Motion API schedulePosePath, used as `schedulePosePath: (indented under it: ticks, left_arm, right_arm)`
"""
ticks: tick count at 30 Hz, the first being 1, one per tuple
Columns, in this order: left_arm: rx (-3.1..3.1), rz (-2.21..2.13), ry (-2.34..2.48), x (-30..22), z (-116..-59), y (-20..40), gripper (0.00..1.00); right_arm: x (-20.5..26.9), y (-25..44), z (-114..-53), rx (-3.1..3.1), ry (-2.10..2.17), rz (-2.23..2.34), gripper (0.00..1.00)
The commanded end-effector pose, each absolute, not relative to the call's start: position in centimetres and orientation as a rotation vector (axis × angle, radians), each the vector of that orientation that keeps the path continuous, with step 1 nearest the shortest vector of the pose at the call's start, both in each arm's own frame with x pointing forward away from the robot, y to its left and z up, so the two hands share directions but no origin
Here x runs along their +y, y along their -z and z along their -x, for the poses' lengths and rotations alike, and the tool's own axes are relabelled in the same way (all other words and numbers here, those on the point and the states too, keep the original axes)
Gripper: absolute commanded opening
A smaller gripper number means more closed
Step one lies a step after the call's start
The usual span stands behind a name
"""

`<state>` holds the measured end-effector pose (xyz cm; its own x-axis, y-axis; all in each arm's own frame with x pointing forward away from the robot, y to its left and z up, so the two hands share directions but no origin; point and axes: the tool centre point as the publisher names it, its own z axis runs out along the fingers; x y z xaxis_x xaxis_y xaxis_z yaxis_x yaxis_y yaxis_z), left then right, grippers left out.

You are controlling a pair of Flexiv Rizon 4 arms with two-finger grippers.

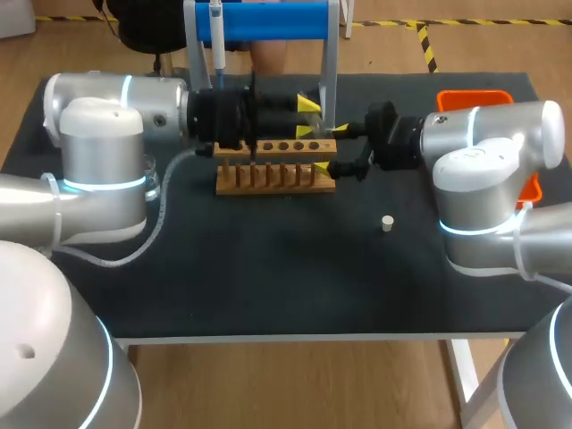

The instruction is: Invert the test tube, pick up the pipette, mount the tip to pipette, aspirate from beaker and dispense into the tube, eject the tip, return the pipette, and cap with the stopper.

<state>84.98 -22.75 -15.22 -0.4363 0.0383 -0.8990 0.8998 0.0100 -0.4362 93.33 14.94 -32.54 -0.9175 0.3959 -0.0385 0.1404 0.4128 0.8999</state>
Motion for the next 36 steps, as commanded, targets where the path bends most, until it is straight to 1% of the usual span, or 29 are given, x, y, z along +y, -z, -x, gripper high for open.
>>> schedulePosePath:
  ticks: [1, 23, 36]
  left_arm:
    - [1.686, -0.781, 1.674, -21.9, -85.0, 14.1, 0.00]
    - [1.686, -0.781, 1.674, -21.9, -85.0, 14.1, 0.00]
    - [1.849, -0.355, 1.915, -21.5, -88.0, 15.0, 0.00]
  right_arm:
    - [14.9, 32.5, -93.3, 2.424, -1.508, -0.471, 1.00]
    - [14.9, 32.5, -93.3, 2.424, -1.508, -0.471, 1.00]
    - [14.9, 32.5, -93.3, 2.424, -1.508, -0.471, 1.00]
